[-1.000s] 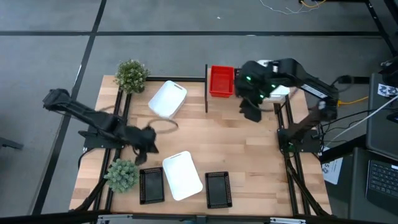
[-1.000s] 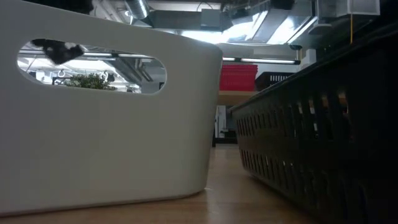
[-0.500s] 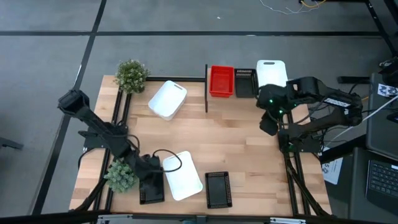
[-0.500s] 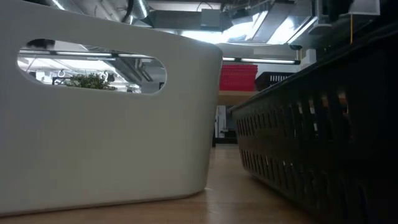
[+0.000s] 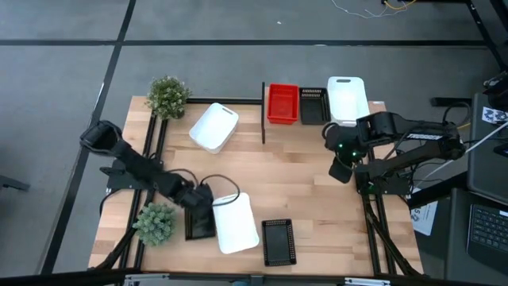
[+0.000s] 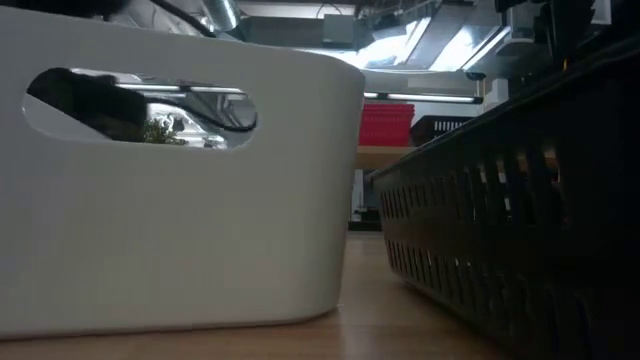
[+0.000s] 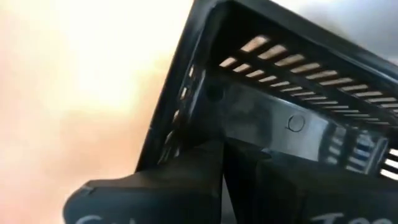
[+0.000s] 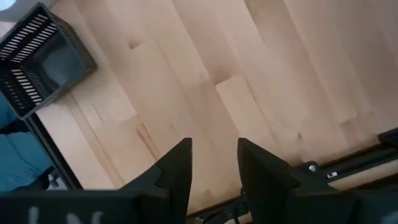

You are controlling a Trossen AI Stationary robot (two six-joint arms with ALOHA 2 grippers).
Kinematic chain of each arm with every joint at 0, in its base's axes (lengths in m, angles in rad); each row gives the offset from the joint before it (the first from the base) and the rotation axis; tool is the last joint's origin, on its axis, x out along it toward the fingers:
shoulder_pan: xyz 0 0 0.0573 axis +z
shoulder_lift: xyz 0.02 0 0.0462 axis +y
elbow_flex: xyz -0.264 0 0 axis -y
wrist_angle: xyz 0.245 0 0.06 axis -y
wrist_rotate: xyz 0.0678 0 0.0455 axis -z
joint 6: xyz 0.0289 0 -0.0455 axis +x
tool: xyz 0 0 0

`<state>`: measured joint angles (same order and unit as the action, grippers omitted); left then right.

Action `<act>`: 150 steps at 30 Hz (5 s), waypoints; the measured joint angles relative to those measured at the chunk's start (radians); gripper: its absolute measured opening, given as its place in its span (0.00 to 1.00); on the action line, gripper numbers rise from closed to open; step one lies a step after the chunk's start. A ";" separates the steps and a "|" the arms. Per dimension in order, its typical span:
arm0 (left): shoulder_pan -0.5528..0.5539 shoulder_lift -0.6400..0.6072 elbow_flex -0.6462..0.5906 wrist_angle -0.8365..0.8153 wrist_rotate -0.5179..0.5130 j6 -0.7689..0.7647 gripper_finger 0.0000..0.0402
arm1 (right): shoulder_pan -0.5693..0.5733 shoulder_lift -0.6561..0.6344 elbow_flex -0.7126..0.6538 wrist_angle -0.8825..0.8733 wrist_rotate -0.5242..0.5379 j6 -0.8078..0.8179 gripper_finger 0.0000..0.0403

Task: Stack baskets on shelf by color
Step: Stack the left black bin on the top of the black bin on the shelf

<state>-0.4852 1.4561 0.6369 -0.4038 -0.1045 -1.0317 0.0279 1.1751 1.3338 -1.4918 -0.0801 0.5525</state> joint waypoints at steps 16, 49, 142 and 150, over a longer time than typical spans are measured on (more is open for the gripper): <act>0.308 0.148 0.291 0.224 -0.115 0.611 0.00 | 0.050 0.000 0.000 0.072 0.001 -0.005 0.31; 0.325 0.226 0.365 -0.161 -0.184 0.676 0.00 | 0.050 0.000 0.000 0.086 0.118 -0.024 0.31; -0.086 -0.281 0.076 -0.387 -0.358 0.302 0.00 | 0.066 0.742 -0.053 0.855 0.308 -0.139 0.03; -0.086 -0.281 0.076 -0.386 -0.358 0.301 0.00 | 0.120 0.743 0.097 0.761 0.303 -0.172 0.01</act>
<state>-0.5713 1.1755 0.7128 -0.7895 -0.4622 -0.7303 0.1474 1.9179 1.4306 -0.7311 0.2233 0.3801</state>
